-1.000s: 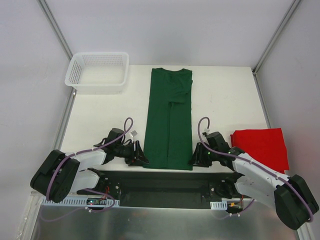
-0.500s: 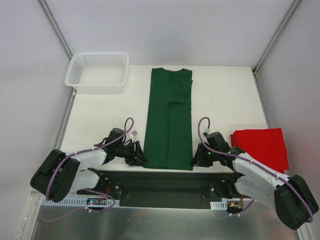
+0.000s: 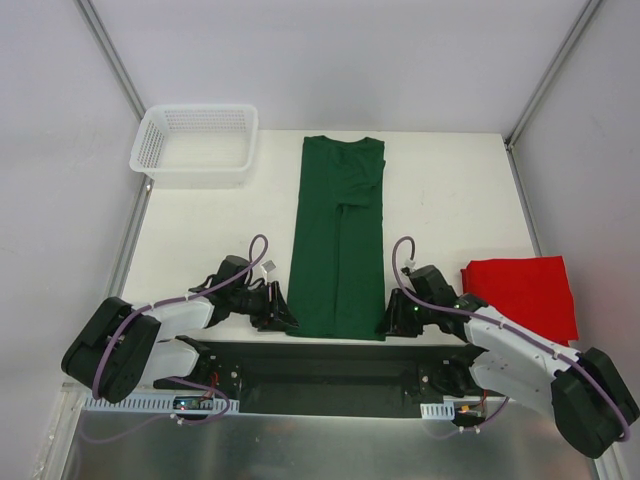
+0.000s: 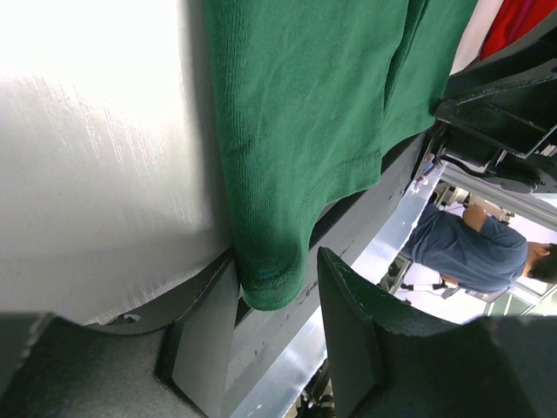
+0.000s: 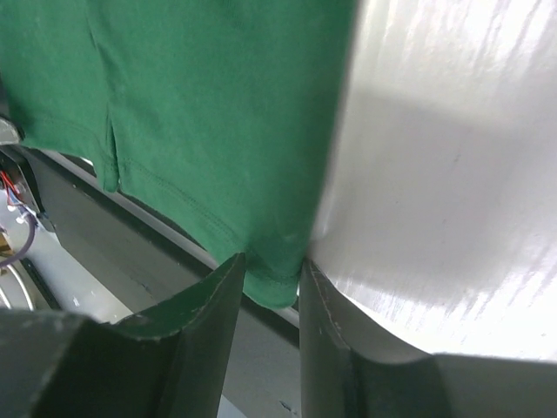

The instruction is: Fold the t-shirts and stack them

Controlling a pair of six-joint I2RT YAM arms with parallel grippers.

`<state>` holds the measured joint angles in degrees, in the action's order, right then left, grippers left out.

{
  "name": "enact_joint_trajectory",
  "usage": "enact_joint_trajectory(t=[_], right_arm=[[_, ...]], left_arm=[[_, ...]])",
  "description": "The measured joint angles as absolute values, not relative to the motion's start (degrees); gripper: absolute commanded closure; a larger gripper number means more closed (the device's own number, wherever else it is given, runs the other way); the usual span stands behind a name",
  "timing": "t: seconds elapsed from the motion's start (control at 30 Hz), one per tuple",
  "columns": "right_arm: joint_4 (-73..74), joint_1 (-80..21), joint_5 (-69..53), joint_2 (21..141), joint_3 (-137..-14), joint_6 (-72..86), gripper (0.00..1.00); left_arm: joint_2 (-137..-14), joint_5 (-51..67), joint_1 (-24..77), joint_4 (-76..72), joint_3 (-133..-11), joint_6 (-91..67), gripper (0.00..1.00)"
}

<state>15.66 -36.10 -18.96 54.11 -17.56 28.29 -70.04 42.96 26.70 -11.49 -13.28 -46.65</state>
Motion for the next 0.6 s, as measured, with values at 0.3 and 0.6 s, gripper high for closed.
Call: enact_joint_trajectory(t=[0.3,0.6], right_arm=[[17.1,-39.2,-18.3,53.9,-17.8,29.2,0.7],[20.3,-40.5,-16.0,53.3,-18.1,29.7,0.95]], left_arm=[[-70.1,43.0,26.7,-11.5,-13.3,-46.6,0.62],[-71.4,41.3,26.7,-10.9,-13.4,-45.4,1.0]])
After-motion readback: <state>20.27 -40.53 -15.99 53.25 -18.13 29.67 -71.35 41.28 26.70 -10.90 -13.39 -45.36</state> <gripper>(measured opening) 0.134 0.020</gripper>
